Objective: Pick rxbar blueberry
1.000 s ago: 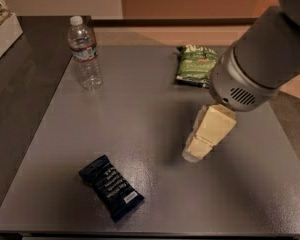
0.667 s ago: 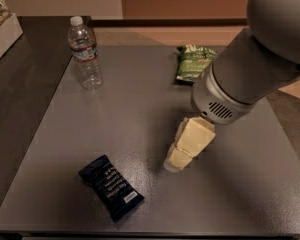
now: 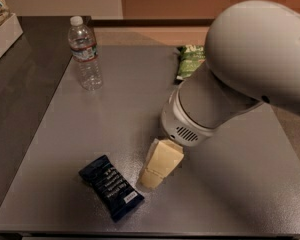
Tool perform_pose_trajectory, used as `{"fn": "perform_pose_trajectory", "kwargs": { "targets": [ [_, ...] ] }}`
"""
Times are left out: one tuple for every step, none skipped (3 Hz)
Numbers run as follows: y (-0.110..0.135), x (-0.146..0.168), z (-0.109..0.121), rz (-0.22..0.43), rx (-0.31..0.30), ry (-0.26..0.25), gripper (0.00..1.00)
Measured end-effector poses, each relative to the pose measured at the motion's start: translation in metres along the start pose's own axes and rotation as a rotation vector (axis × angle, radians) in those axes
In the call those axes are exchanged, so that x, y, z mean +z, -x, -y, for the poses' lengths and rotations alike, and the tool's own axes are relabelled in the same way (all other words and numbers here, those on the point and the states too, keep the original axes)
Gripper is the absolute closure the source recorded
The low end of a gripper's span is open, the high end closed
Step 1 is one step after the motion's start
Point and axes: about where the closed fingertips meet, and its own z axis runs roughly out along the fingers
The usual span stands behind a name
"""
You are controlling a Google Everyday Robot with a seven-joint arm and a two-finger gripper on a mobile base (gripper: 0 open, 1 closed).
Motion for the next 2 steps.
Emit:
{"fn": "perform_pose_trajectory", "kwargs": {
  "targets": [
    [0.014, 0.016, -0.018, 0.035, -0.053, 0.021, 0.0],
    [0.03, 0.033, -0.037, 0.053, -0.124, 0.052, 0.0]
  ]
}}
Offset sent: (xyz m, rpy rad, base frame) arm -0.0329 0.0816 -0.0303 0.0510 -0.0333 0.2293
